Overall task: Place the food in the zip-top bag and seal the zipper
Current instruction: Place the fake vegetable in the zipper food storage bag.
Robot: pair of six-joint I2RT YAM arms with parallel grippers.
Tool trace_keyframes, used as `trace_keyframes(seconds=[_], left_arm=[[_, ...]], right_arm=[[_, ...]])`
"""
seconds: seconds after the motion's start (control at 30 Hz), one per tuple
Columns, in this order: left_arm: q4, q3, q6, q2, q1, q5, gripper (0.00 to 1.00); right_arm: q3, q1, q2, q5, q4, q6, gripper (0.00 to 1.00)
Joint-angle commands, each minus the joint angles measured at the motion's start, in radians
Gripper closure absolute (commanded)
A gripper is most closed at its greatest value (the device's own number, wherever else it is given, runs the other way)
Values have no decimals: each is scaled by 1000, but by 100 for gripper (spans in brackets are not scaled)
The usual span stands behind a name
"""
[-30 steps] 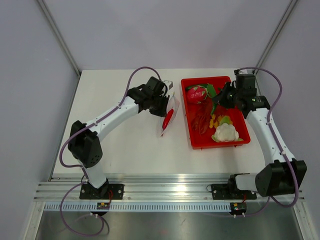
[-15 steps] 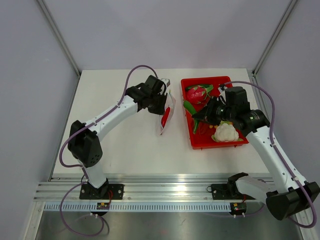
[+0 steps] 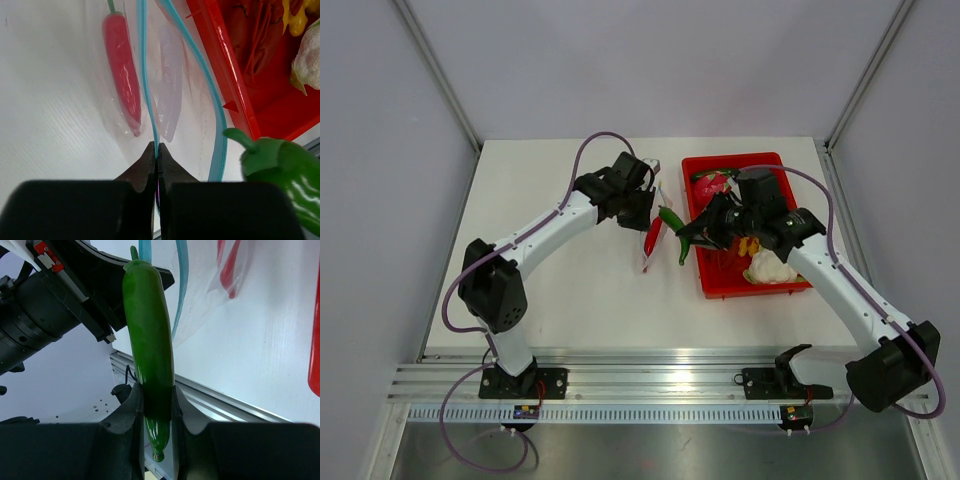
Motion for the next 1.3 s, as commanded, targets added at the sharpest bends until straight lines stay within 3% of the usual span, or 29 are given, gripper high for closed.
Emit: trace_keyframes(seconds=[0.0, 0.37, 0.93, 1.23, 1.27], left_arm=[[36, 29, -9, -1, 4, -22, 100], [47, 1, -5, -28, 4, -9, 100], [67, -37, 45, -58, 4, 83, 100], [70, -31, 57, -65, 4, 109, 100], [70, -29, 55, -62, 4, 113, 100]], right_arm=[[28, 24, 34, -30, 122, 72, 100], [59, 35, 182, 3, 135, 111, 100], [275, 44, 424, 233, 42, 63, 100], [278, 116, 493, 345, 36, 2, 100], [280, 124, 498, 352, 35, -12, 96]])
